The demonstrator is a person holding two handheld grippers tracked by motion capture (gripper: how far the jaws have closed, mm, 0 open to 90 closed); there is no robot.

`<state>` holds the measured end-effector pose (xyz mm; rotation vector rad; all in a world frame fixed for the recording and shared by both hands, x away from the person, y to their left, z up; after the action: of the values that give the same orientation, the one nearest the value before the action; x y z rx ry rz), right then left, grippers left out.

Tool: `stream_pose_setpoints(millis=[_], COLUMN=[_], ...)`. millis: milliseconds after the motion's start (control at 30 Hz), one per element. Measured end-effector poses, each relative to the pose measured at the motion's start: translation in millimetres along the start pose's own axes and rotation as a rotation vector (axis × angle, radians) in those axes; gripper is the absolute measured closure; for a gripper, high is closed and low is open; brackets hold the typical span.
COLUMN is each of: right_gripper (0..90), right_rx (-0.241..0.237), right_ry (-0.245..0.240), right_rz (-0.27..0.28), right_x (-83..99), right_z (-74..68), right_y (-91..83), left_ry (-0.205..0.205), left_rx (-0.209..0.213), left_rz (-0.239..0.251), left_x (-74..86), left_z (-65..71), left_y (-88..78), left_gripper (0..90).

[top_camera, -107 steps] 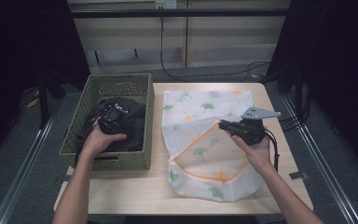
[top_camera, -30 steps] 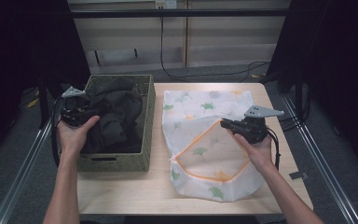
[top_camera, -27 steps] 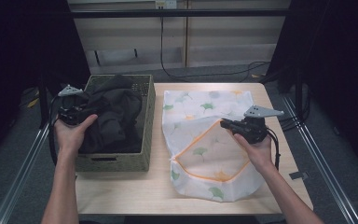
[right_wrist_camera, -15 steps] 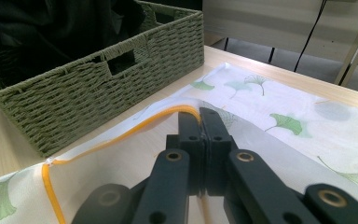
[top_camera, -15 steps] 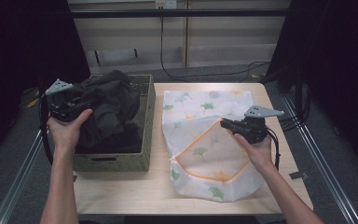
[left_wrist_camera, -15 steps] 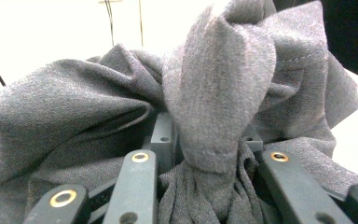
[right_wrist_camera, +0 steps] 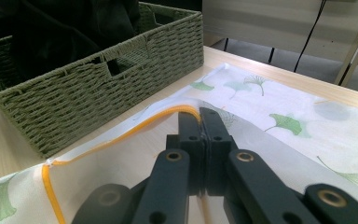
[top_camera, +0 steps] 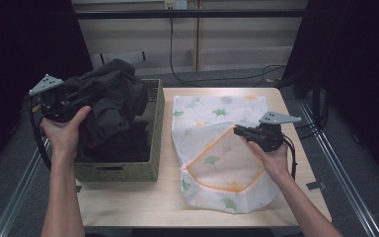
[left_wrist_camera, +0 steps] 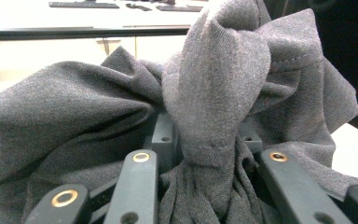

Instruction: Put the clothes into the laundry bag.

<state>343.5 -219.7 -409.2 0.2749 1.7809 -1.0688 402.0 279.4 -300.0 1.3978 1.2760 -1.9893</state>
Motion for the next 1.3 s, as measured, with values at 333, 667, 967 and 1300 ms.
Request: stream_pose_setpoints(millis=[333,667,967,1300], right_gripper=[89.4,89.4,89.4,89.5], right_rx=[0.0,-0.003,-0.01,-0.011], right_ry=[0.003,-0.001,0.003,-0.005], right_rz=[0.005,0.004,0.008,0.002], right_x=[-0.6,-0.5,-0.7,-0.6], right_z=[0.1,-0.7,-0.1,-0.6], right_y=[-0.8,-0.2,0.0,0.5], left_ry=[-0.029,-0.02,-0.016,-0.022], left_rx=[0.013,0.011,0.033,0.058], left_rz=[0.105,0.164,0.218,0.268], left_x=[-18.1,-37.4,-57.0,-75.1], left_z=[1.1,0.8,4.8,7.4], left_y=[-13.3,-27.4,-42.6,-50.6], left_gripper=[69.7,70.1,70.6,71.3])
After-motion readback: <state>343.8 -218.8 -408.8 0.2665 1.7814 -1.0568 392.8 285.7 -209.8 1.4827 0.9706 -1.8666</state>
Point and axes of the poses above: each handheld gripper's, and its own axes: y roughly forward along the jaws, x roughly out of its underside, z roughly to its right, the point moved 3 cm from there along y, roughly forward along the jaws, and after that the axes turned 10 degrees about -z, right-handed, at the moved point
